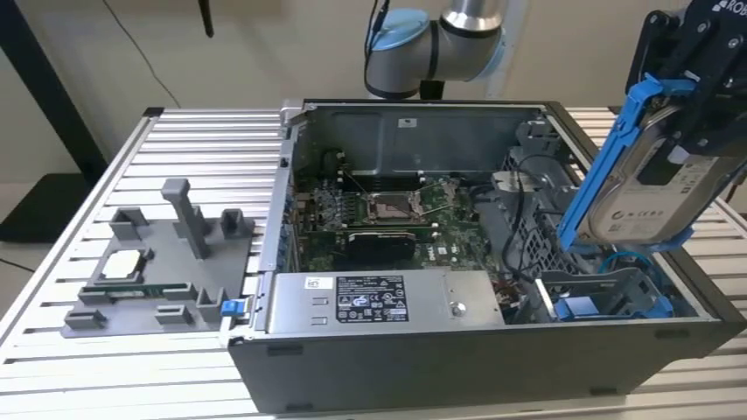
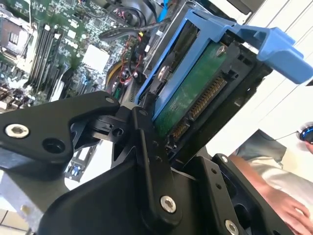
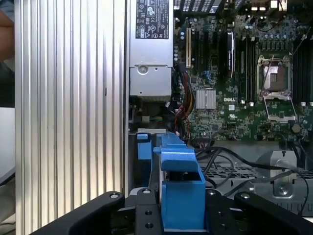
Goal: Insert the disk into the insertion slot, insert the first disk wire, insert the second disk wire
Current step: 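Insert the disk into the insertion slot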
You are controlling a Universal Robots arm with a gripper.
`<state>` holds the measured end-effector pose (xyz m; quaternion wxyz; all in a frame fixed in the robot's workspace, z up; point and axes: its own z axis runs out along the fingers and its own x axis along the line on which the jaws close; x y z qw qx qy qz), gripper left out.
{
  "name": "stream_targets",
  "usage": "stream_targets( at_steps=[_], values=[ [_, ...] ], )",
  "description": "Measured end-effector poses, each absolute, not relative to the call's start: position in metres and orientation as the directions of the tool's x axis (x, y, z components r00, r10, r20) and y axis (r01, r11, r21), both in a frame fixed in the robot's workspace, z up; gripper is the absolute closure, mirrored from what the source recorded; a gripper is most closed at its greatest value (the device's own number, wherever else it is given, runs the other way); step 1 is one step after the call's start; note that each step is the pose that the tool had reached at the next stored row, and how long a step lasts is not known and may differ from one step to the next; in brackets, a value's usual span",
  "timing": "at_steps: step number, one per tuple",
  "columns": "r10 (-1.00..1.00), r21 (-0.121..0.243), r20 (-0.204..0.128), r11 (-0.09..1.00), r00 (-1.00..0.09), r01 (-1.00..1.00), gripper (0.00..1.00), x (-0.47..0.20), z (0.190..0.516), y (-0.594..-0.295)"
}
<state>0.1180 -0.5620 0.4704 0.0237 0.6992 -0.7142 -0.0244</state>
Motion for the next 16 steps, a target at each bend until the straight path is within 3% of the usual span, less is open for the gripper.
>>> stream_targets(
  at_steps=[16],
  values=[
    [-1.0, 0.069, -0.004, 0.021, -0.021, -0.997, 1.0, 0.122, 0.45, -0.562]
  ],
)
